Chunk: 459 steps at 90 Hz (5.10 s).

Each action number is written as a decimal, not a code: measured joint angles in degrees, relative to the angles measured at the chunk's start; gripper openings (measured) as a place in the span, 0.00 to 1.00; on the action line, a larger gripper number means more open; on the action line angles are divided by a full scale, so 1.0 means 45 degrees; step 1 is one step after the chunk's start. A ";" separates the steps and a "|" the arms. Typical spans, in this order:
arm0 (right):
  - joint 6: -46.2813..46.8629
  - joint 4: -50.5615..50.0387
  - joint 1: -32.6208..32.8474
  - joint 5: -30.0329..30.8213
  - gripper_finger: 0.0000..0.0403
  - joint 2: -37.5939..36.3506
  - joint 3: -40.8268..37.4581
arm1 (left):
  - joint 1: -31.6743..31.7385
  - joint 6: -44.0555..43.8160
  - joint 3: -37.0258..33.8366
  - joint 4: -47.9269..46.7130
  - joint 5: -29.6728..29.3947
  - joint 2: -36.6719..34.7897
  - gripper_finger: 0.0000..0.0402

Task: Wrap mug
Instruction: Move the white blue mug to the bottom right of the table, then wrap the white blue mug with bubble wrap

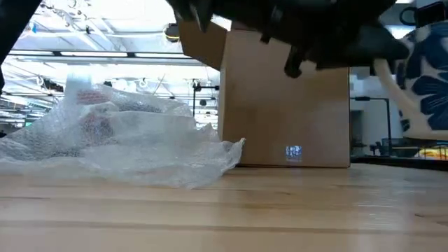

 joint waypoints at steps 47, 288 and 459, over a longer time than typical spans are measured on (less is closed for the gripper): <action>-0.0002 0.0000 0.0002 0.0000 0.00 0.0005 0.0000 | -0.0529 -0.0959 0.0108 -0.1276 0.0438 0.0015 0.09; 0.0001 0.0018 0.0002 0.0003 0.00 0.0004 0.0000 | -0.3763 -1.3053 -0.0339 -1.7264 -0.3974 -0.0573 0.35; -0.0001 0.0078 0.0002 -0.0002 0.00 0.0005 -0.0005 | -0.3175 -1.3131 -0.1503 -1.6482 -0.4916 -0.0597 0.15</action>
